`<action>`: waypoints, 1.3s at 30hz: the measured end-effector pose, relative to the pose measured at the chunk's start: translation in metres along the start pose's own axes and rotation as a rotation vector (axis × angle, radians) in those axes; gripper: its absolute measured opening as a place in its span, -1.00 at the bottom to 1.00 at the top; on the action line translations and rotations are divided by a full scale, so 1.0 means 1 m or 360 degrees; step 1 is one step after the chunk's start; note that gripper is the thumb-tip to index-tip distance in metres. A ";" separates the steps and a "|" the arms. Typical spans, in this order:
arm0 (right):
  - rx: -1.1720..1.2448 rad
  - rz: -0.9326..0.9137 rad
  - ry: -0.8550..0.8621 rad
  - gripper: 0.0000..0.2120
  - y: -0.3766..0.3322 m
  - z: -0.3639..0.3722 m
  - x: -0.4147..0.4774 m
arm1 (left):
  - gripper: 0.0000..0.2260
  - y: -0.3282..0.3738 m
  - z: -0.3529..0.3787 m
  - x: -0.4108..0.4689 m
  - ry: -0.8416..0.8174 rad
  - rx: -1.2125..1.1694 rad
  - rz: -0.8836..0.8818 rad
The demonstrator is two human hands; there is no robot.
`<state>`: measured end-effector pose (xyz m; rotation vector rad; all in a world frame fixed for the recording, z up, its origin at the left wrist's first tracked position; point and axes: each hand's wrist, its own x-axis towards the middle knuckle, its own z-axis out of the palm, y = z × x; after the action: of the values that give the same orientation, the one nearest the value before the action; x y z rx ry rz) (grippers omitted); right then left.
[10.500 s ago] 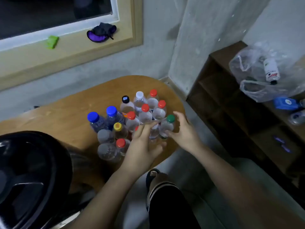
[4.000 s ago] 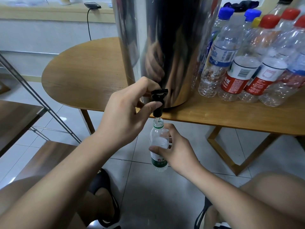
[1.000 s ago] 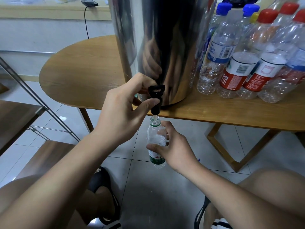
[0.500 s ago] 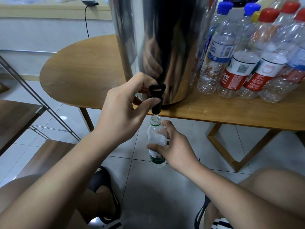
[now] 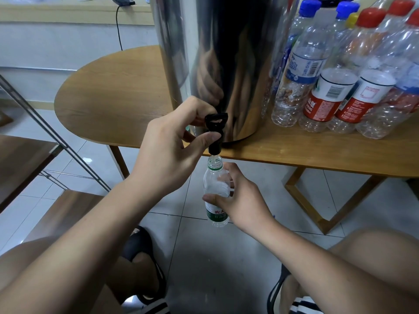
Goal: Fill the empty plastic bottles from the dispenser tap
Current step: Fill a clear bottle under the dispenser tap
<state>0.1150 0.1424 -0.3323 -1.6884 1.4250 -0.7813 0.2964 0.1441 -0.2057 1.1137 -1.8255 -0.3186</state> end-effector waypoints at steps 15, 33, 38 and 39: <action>0.0006 0.0003 -0.0015 -0.30 0.000 0.000 0.000 | -0.81 0.001 -0.001 0.000 -0.0010 0.0001 0.0010; 0.0016 -0.0016 -0.0001 -0.31 0.003 0.003 0.001 | -0.83 -0.001 0.000 0.000 -0.0013 -0.0017 0.0002; 0.0005 -0.0024 0.0004 -0.32 0.004 0.004 0.001 | -0.82 0.000 0.000 0.001 -0.0006 -0.0017 0.0010; 0.0001 -0.0026 0.0006 -0.32 0.004 0.004 0.001 | -0.82 0.000 0.000 0.001 -0.0007 -0.0019 0.0010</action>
<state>0.1161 0.1418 -0.3375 -1.7009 1.4148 -0.7945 0.2965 0.1437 -0.2049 1.0996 -1.8281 -0.3280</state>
